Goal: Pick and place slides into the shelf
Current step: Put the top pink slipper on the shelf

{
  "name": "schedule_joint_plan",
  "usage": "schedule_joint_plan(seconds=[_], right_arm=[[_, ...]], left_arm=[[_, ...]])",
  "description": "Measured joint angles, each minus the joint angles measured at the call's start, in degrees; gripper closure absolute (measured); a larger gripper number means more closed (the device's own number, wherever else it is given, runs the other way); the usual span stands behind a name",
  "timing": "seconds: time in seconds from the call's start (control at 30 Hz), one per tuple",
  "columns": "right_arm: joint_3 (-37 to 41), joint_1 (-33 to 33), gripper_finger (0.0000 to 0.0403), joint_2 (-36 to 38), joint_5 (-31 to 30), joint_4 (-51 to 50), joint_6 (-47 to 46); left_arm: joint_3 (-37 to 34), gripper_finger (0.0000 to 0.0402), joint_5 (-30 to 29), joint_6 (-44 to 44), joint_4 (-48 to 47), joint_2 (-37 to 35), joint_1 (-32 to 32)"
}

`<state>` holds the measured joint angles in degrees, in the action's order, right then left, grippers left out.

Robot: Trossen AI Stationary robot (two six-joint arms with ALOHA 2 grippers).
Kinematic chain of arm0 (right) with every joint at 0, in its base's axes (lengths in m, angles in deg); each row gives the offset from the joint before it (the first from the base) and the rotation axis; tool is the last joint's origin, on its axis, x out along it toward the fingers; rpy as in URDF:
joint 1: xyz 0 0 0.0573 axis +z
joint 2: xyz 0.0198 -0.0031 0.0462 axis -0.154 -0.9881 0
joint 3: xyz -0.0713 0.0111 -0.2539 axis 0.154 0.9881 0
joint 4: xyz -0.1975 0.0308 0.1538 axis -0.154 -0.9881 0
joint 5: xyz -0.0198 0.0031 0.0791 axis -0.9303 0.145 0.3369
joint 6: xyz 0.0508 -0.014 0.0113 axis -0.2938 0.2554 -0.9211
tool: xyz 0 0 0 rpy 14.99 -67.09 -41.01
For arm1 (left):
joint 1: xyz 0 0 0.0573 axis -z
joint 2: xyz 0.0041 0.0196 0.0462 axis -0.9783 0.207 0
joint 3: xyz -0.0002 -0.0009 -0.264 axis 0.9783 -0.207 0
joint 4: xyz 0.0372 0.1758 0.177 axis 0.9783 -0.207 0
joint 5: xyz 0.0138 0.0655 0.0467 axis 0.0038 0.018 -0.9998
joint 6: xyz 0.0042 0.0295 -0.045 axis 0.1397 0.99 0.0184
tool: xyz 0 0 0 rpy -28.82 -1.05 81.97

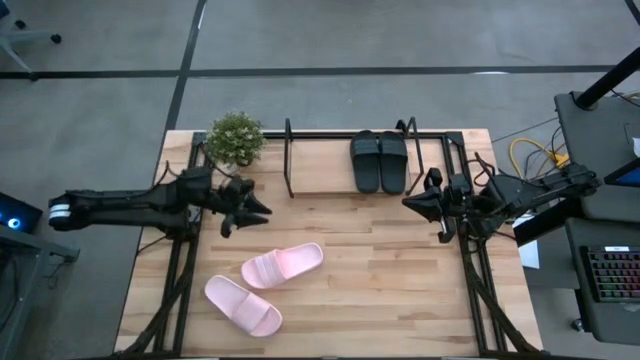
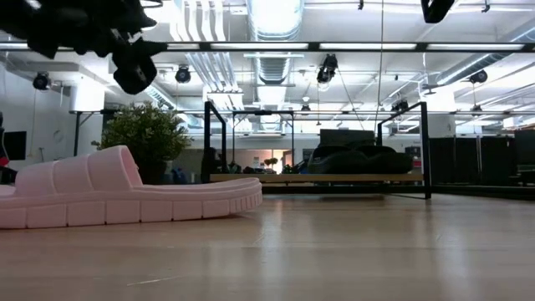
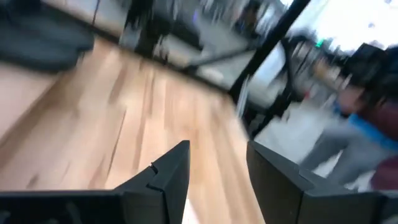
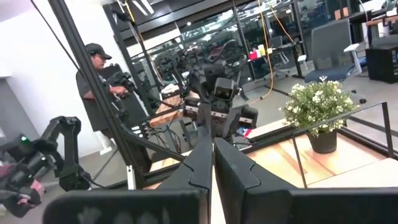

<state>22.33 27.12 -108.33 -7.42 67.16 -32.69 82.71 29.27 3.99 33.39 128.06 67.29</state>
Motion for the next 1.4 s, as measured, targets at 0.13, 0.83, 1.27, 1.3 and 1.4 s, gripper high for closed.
schedule_joint_plan(seconds=[0.13,0.83,1.27,1.3,1.4], right_arm=[[0.00,0.00,0.0394,0.00,-0.13,0.00,-0.27],[-0.04,-0.02,0.0394,-0.01,-1.83,-0.02,-1.46],[-0.01,-0.02,0.0394,-0.02,-1.83,-1.36,-1.26],[0.03,-0.02,0.0394,0.00,-1.83,-1.35,-1.26],[0.07,-0.02,0.0394,-0.02,-1.83,-1.38,-1.24]], left_arm=[[7.96,0.0261,-1.54,8.62,-13.86,2.86,0.98],[26.61,0.0327,-15.18,22.20,-45.55,15.06,22.86],[28.43,0.0327,-24.62,22.63,-49.75,28.12,33.56],[28.46,0.0327,-24.68,23.45,-49.77,29.17,34.15],[29.34,0.0327,-24.45,23.48,-51.41,31.96,35.62]])
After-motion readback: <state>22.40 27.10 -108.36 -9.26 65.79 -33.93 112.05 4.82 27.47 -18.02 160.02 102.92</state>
